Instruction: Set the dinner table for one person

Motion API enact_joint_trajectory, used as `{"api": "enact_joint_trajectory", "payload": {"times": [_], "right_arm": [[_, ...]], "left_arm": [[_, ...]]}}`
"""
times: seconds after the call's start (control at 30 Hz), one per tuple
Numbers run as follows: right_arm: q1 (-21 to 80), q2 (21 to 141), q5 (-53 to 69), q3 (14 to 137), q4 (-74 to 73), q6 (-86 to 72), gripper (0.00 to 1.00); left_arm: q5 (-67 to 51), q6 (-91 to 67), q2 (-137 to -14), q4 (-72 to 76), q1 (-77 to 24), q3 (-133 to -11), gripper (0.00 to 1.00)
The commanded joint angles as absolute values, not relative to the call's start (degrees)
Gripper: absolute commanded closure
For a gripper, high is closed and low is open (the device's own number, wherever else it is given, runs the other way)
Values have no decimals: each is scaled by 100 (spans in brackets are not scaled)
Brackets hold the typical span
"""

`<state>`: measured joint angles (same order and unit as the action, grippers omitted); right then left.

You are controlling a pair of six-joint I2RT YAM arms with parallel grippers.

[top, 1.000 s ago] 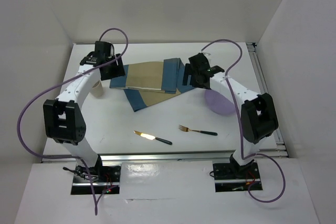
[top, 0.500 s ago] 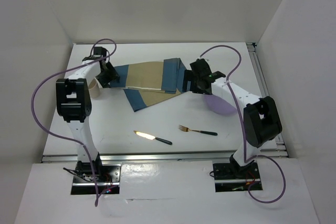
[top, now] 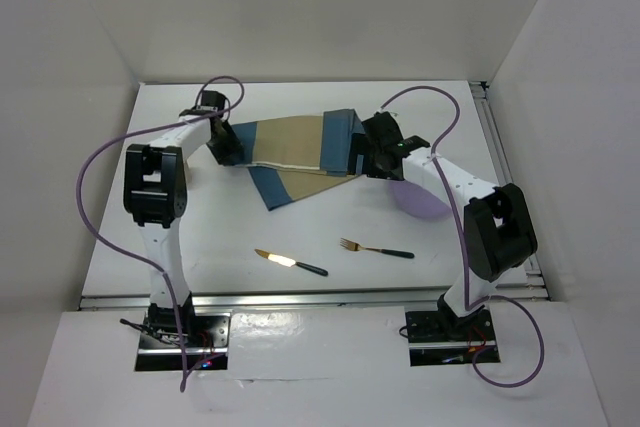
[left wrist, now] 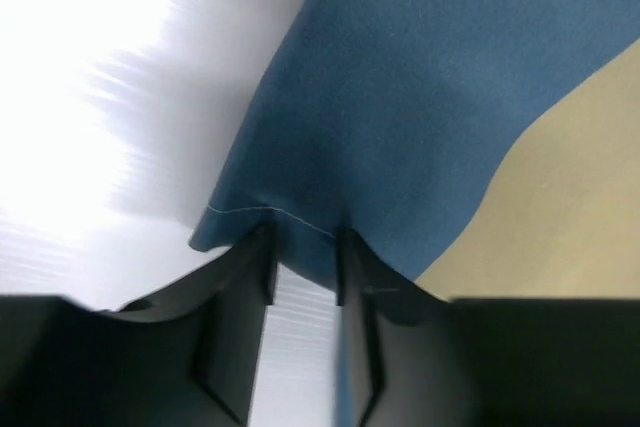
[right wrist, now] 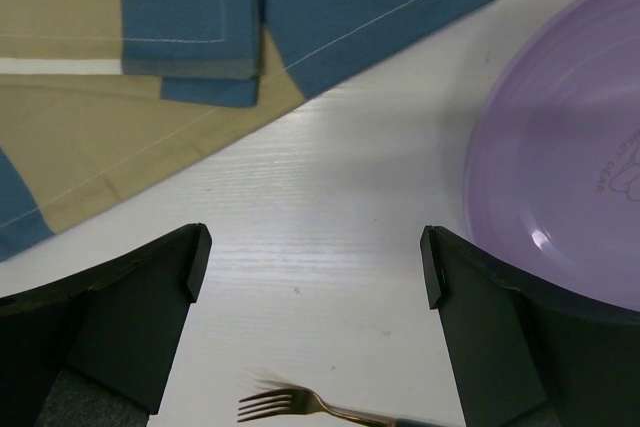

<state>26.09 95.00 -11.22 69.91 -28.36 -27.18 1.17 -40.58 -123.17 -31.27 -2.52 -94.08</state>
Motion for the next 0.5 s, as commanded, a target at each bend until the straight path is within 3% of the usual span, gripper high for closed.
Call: {"api": "enact_joint_trajectory", "payload": {"times": [0.0,0.1,0.27,0.47], "right_arm": [[2672,9193,-1266,7040,-2812,-2742,0],[2672,9141,-1318,7040,-2812,-2742,0],[2672,9088,-1205,7040,-2812,-2690,0],[3172,9281,-1099,7329,-2751,-2356,0]], "left_arm": [[-62,-3938,-12358,-3164,-736,-9229,56],[113,-3885,-11972,-3330,-1193,-9062,56],[395,-3779,-11173,-3603,-1608,-8615,47],[378,-3665,-10285,-3884,-1442,-8376,41]]}}
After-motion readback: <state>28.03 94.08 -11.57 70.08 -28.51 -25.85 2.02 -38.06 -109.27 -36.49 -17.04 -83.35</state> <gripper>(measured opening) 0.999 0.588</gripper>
